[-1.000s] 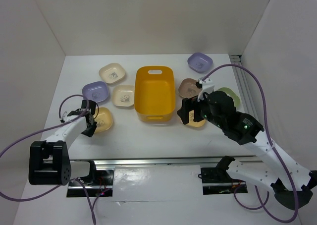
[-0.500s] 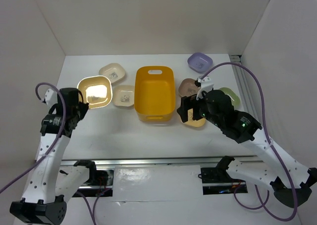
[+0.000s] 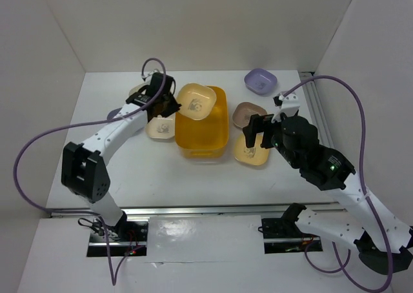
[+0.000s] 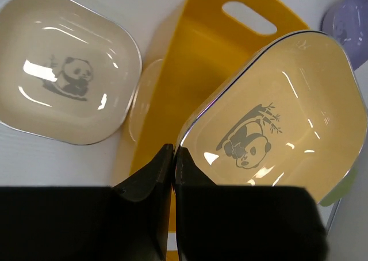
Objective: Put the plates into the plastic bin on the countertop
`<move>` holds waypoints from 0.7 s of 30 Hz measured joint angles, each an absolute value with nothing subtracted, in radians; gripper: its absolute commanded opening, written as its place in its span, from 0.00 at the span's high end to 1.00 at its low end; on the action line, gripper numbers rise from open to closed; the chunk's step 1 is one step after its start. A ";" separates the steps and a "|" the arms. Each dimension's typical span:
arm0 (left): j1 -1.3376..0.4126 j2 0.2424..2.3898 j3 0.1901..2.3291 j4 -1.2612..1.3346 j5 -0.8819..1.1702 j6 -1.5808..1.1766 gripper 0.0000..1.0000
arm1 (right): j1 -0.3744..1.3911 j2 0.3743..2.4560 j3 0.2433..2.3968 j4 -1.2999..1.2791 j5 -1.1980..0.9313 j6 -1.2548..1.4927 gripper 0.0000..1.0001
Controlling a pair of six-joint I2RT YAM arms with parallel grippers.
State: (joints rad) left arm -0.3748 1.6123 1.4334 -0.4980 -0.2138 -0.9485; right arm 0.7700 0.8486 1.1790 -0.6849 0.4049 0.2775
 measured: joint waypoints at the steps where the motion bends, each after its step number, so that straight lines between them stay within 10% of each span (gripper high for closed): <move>1: -0.397 1.644 1.457 -0.500 -0.221 -0.951 1.00 | 0.770 0.844 1.179 -0.685 0.413 0.280 0.00; 21: -0.477 1.998 1.743 -0.667 -0.353 -1.105 0.89 | 0.770 0.840 1.178 -0.686 0.456 0.290 0.00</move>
State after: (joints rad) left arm -0.4774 1.9976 1.7432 -0.6674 -0.3527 -1.1046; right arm 0.7700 0.8402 1.1778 -0.6865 0.4557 0.2905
